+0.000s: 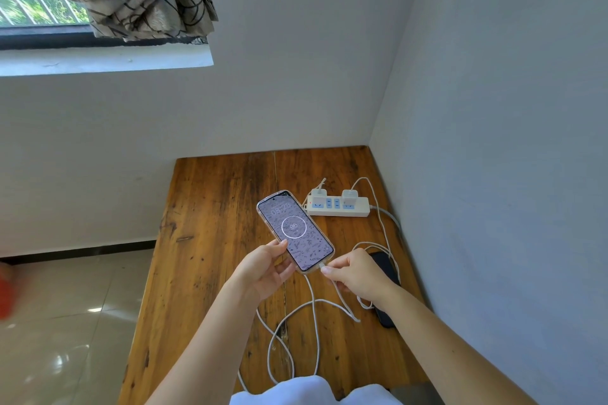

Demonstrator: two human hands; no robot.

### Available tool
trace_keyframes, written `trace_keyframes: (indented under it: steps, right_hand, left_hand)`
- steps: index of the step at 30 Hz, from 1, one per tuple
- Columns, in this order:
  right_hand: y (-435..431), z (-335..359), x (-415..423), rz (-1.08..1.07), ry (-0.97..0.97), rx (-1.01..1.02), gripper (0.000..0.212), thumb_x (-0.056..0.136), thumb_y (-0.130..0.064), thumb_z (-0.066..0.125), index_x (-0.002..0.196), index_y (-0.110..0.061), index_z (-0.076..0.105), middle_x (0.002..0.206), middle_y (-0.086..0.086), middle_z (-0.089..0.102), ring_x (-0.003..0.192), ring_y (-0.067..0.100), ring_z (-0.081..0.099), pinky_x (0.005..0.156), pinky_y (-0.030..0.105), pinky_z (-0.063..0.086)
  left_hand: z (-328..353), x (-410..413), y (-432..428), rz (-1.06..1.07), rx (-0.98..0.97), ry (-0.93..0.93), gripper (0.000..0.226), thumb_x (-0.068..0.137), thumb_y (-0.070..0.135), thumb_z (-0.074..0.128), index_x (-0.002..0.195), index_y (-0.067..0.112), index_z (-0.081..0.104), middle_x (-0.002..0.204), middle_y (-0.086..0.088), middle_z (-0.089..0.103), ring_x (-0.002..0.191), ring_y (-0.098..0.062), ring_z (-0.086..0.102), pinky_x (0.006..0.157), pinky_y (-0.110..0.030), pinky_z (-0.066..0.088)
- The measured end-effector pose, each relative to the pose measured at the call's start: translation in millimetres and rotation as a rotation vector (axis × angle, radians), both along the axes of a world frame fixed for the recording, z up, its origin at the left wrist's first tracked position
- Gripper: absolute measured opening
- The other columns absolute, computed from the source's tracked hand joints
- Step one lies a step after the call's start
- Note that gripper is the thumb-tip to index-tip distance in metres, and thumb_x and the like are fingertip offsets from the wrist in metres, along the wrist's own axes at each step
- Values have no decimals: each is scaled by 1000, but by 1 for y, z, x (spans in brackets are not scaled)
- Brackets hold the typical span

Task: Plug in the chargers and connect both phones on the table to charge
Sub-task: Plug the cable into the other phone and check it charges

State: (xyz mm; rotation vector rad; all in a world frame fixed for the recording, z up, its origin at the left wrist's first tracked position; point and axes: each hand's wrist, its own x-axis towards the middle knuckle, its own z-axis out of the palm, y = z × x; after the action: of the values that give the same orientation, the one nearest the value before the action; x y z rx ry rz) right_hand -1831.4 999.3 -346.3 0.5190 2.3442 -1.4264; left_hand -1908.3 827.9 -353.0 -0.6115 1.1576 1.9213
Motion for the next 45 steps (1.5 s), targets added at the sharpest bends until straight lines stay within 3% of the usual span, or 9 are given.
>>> trace_keyframes:
  steps: [7,16,23,29,35,40,45]
  right_hand:
    - [0,-1,2,-2,4,-12,20,89,-25,63,70,-27,70,63,-11,66,61,5,63,57,16,44]
    - [-1,-5,1,4,6,-29,23,88,-24,64,66,-26,71,61,-10,66,61,6,63,59,18,46]
    - [-5,-15,-2,-1,-45,-66,11,88,-20,63,88,-18,74,80,0,70,80,16,66,68,25,51]
    - [-20,-29,-8,33,-130,-73,14,87,-22,63,100,-17,67,89,-1,66,83,13,64,72,25,51]
    - [-40,-55,-22,143,-263,-9,8,87,-19,61,95,-18,65,86,-1,62,75,11,59,67,25,48]
    - [-59,-83,-34,262,-318,157,20,89,-17,60,108,-16,63,98,4,64,78,13,59,62,22,47]
    - [-74,-104,-47,301,-355,229,14,91,-20,56,101,-15,65,94,7,66,82,21,64,75,37,57]
  left_hand:
    - [-3,1,-2,14,0,-8,26,95,7,49,119,7,59,114,-17,69,104,-27,65,71,-31,54]
    - [-8,0,-3,13,-16,-9,27,95,8,49,121,7,59,111,-16,69,101,-26,65,65,-29,54]
    - [-20,-5,-6,8,-62,-23,29,95,7,49,123,8,57,114,-17,68,99,-25,67,59,-27,57]
    - [-39,-12,-20,14,-111,-66,32,95,5,49,126,7,55,113,-17,69,94,-25,69,57,-28,57]
    - [-65,-32,-46,44,-197,-91,38,94,2,50,131,6,51,111,-16,70,96,-25,69,62,-30,58]
    - [-94,-62,-70,96,-288,-108,52,91,-4,53,138,16,46,117,-13,66,98,-25,66,69,-35,55]
    - [-119,-87,-81,86,-354,-116,55,89,-4,56,138,18,46,119,-13,67,99,-25,67,72,-35,55]
